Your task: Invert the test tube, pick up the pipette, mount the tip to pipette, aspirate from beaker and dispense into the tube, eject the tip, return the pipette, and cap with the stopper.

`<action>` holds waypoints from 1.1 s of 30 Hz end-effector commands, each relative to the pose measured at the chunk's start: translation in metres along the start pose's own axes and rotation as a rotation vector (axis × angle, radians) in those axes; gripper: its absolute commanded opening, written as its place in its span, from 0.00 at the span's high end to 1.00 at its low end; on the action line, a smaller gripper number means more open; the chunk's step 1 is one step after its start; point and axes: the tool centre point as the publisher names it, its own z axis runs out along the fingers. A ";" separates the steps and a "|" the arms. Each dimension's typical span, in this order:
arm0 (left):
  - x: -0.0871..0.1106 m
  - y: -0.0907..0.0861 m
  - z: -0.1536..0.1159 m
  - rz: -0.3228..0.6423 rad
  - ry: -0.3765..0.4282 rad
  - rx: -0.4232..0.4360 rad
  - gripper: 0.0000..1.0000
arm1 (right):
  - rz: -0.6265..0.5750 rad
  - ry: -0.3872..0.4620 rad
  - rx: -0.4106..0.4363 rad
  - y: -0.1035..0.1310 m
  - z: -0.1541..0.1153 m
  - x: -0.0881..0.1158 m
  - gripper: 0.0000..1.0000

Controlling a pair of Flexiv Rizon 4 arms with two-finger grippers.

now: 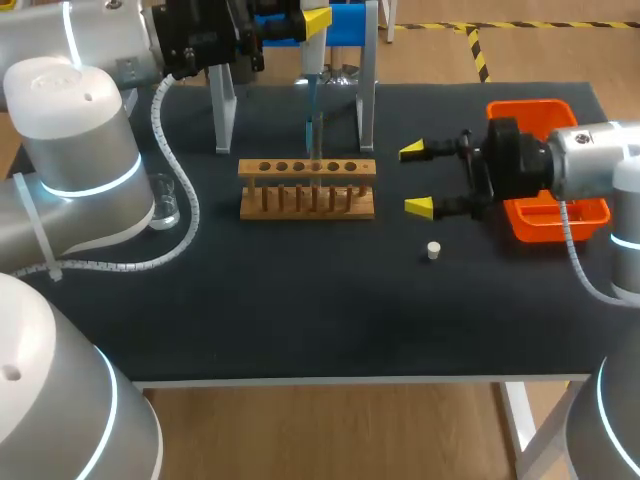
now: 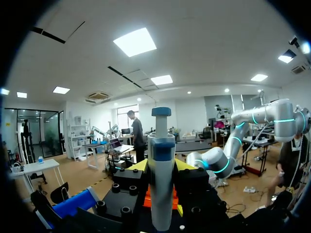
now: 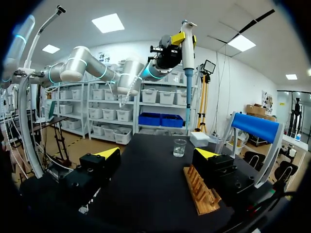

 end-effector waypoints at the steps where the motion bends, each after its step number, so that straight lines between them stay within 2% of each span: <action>1: 0.000 0.000 0.000 0.001 0.001 0.002 1.00 | 0.000 0.000 0.002 0.001 -0.001 0.001 0.00; 12: 0.000 0.000 0.000 0.001 0.001 0.002 1.00 | 0.000 0.000 0.002 0.001 -0.001 0.001 0.00; 15: -0.001 0.004 -0.010 0.008 -0.001 0.022 1.00 | 0.000 0.000 0.002 0.001 -0.001 0.001 0.00; 18: -0.003 0.011 -0.024 0.007 -0.008 0.041 1.00 | 0.000 0.000 0.002 0.001 -0.001 0.001 0.00; 19: -0.004 0.014 -0.030 0.018 -0.009 0.009 1.00 | 0.000 0.000 0.002 0.001 -0.001 0.001 0.00; 21: -0.006 0.018 -0.040 0.012 -0.018 0.030 1.00 | 0.000 0.000 0.002 0.001 -0.001 0.001 0.00; 33: -0.029 0.040 -0.121 0.054 -0.082 0.017 1.00 | 0.000 0.000 0.002 0.001 -0.001 0.001 0.00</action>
